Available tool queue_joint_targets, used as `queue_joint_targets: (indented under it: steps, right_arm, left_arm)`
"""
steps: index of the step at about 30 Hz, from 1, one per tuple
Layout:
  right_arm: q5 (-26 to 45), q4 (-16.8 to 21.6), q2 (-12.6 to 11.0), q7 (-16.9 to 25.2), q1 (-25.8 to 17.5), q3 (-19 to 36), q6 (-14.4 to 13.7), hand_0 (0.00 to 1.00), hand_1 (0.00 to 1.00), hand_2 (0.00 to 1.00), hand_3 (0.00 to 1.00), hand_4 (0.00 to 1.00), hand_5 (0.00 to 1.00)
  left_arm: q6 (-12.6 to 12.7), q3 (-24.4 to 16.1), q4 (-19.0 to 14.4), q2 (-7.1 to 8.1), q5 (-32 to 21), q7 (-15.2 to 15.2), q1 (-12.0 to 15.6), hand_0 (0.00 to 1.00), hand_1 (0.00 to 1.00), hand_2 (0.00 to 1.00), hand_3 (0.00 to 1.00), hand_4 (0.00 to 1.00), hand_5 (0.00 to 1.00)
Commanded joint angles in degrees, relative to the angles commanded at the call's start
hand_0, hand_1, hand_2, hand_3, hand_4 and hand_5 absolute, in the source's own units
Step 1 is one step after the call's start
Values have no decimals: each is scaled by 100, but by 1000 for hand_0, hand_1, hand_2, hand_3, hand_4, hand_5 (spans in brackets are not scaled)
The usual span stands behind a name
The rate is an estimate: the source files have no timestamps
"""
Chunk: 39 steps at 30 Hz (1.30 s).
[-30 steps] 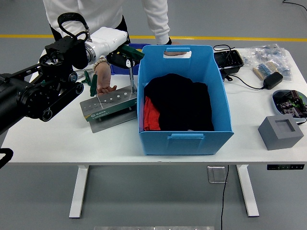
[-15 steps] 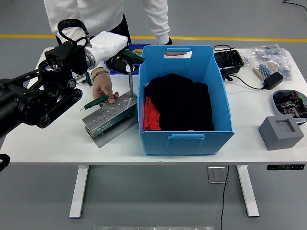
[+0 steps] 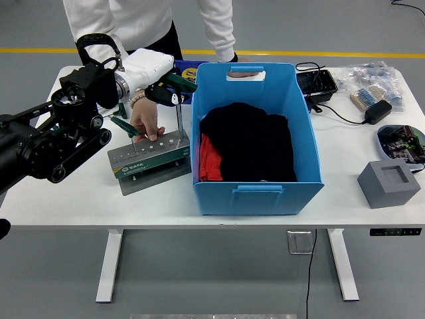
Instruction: Lift tool from toolbox,place it in box,lift tool from toolbox,place it in box
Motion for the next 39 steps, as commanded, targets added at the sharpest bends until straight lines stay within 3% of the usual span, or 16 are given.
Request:
queue_joint_targets:
  steps: [21, 33, 39]
  right_arm:
    - [51, -3, -21, 20, 21, -48, 14, 735, 726, 775, 608, 823, 742]
    - [37, -7, -34, 18, 26, -43, 15, 735, 725, 774, 609, 824, 741]
    - [-13, -9, -33, 6, 24, -13, 10, 735, 726, 773, 610, 824, 742]
  left_arm:
    - [-337, -316, -670, 204, 73, 232, -376, 68, 2, 2, 51, 698, 395]
    - [-476, -651, -1555, 404, 209, 511, -662, 68, 2, 2, 52, 699, 393]
    - [-362, -666, -2002, 275, 5, 540, -701, 68, 2, 2, 53, 699, 390]
